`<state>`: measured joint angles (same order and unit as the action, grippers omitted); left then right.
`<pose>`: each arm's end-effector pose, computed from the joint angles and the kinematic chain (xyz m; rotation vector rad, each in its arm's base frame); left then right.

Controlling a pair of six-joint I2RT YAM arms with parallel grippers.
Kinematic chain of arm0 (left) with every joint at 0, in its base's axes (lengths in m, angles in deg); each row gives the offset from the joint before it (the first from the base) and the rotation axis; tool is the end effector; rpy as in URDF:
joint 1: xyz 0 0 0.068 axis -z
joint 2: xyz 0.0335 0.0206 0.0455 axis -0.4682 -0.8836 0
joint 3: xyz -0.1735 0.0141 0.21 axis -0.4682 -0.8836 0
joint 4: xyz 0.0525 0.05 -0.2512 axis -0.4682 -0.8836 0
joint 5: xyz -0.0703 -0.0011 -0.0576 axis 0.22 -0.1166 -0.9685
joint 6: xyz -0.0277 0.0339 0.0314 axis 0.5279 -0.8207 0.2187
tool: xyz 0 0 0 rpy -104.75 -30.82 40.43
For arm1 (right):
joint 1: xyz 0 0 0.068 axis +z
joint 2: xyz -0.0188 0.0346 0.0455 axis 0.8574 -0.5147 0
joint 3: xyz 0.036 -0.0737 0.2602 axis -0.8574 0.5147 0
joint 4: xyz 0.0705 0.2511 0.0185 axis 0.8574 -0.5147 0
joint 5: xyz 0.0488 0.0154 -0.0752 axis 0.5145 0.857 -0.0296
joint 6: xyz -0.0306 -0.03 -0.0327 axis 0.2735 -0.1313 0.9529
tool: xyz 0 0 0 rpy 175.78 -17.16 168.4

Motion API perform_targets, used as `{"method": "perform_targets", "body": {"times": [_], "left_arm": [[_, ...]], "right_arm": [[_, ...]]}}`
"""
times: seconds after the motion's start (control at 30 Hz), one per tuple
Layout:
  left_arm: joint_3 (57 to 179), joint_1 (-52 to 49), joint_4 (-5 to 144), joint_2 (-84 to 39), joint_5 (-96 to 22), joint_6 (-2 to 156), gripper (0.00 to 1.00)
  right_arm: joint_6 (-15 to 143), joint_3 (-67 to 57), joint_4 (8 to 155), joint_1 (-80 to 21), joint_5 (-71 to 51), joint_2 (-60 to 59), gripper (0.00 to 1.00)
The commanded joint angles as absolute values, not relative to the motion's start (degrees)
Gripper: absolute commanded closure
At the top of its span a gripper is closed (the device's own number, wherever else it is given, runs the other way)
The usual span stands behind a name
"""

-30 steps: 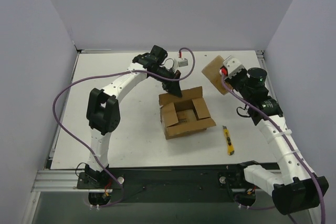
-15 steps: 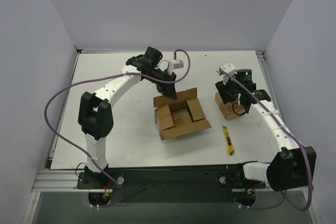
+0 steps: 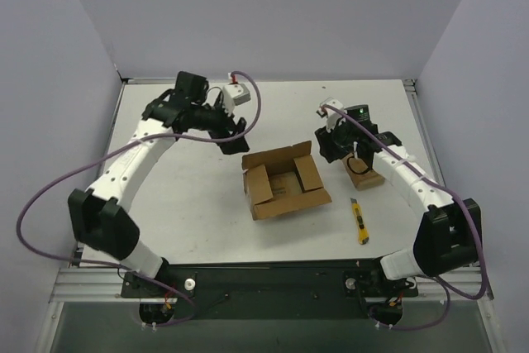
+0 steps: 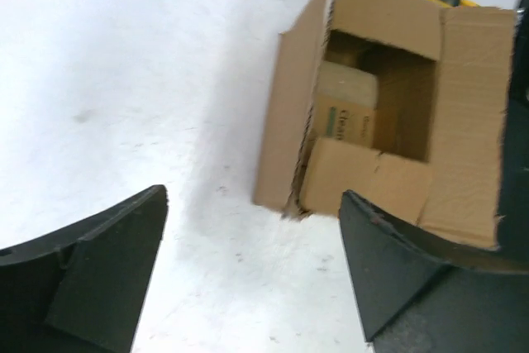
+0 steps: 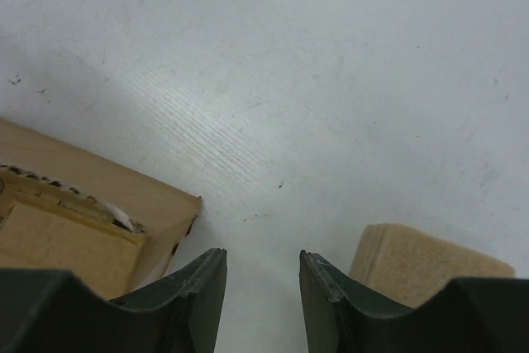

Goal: Unpack the express box

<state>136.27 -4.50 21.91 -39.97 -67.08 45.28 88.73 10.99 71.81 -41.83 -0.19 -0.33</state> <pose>0.3109 -0.1588 0.3526 1.1411 2.0167 -0.8282 0.3021 0.1047 0.2868 -0.8011 1.9449 0.3150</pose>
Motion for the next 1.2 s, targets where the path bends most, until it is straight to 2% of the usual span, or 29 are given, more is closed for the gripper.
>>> {"method": "perform_targets", "body": {"times": [0.0,0.07,0.1,0.17,0.2,0.37,0.7,0.83,0.97,1.0,1.07,1.17], "left_arm": [[123.2,-9.6,23.6,-28.6,-63.4,36.8,0.13],[116.3,-10.1,22.7,-26.5,-62.7,34.1,0.23],[114.6,-10.2,20.6,-25.2,-64.6,30.4,0.42],[111.1,-9.7,17.4,-24.8,-68.9,25.5,0.85],[110.0,-9.2,16.3,-24.9,-72.2,23.0,1.00],[107.0,-4.6,20.2,-28.4,-75.7,24.3,1.00],[122.3,-0.8,32.8,-44.9,-74.3,36.1,1.00],[136.2,-0.8,34.7,-55.0,-73.0,42.0,1.00],[158.9,-0.8,32.9,-67.2,-72.2,50.8,1.00],[161.5,-0.8,31.7,-70.2,-70.9,51.4,0.91],[165.9,-1.2,29.1,-71.2,-68.7,52.1,0.82],[166.1,-4.2,25.8,-68.8,-66.2,56.4,0.63]], "right_arm": [[84.7,7.7,74.0,-42.1,1.0,-3.2,0.60],[84.2,7.2,74.0,-42.0,1.7,-4.4,0.61],[83.3,7.3,74.2,-42.0,1.6,-5.2,0.61],[82.3,7.4,74.5,-42.0,1.3,-6.5,0.62],[81.1,7.7,74.4,-42.0,1.1,-6.7,0.64],[79.3,11.9,73.1,-41.9,0.8,-4.6,0.68],[77.7,21.5,68.8,-41.9,2.4,5.2,0.69],[72.5,21.4,64.6,-42.0,2.2,9.4,0.69],[72.3,22.0,59.6,-41.5,6.0,12.5,0.69],[72.1,22.3,58.3,-41.6,6.1,13.0,0.69],[72.4,22.5,57.0,-42.4,6.2,14.6,0.69],[72.8,20.0,53.6,-45.6,6.3,16.9,0.71]]}}
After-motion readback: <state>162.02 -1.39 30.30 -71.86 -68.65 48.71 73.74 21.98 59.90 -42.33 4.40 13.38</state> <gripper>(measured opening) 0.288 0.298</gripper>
